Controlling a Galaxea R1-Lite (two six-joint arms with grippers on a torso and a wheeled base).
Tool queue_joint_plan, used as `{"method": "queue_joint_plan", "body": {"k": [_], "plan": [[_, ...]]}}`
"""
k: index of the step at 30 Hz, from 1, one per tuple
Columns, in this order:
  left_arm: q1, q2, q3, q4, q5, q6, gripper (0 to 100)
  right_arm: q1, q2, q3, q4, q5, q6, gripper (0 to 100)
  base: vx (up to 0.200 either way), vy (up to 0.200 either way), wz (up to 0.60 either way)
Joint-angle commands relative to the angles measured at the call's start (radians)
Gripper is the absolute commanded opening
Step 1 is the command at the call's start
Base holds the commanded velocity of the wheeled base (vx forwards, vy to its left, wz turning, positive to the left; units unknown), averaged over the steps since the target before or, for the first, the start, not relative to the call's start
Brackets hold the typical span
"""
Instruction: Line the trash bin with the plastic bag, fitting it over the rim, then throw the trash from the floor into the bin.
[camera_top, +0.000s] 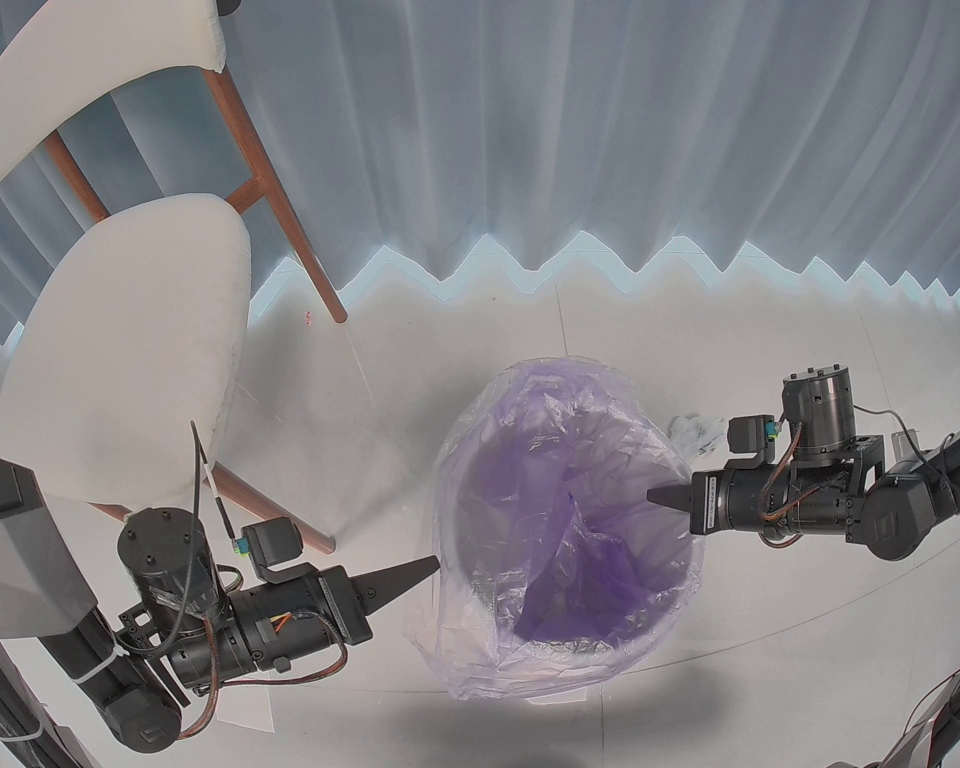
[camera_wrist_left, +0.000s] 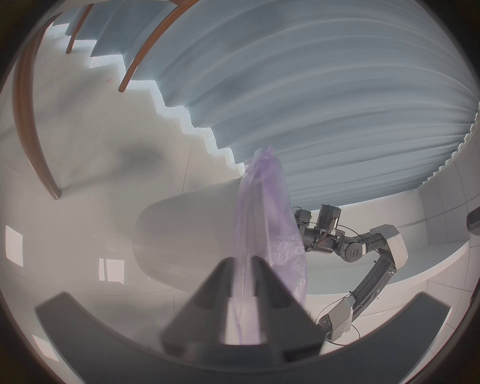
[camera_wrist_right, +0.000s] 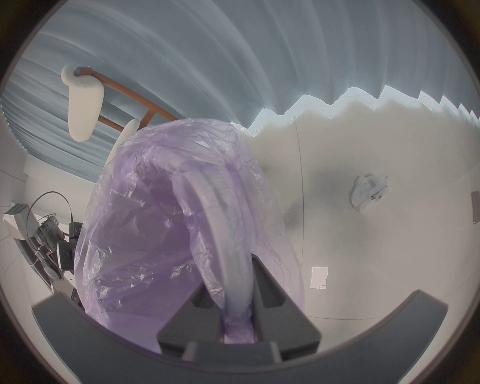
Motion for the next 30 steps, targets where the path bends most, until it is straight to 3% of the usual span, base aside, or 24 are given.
{"method": "queue_joint_plan", "body": {"k": [1,17,24,30], "plan": [[0.003,0.007,-0.001,0.0,0.0,0.001,0,0.0,-0.003,-0.005,0.0,0.003,0.004,0,0.0,0.0,0.0],[0.114,0.009,0.003,0.0,0.0,0.0,0,-0.004,-0.053,-0.003,0.001,0.099,0.01,0,0.0,0.0,0.0],[0.123,0.018,0.003,0.0,0.003,0.0,0,-0.012,-0.087,0.004,0.004,0.167,0.013,0,0.0,0.0,0.0],[0.124,0.02,0.005,0.0,0.014,0.001,0,-0.012,-0.101,-0.003,0.001,0.173,0.103,0,0.0,0.0,0.0]]}}
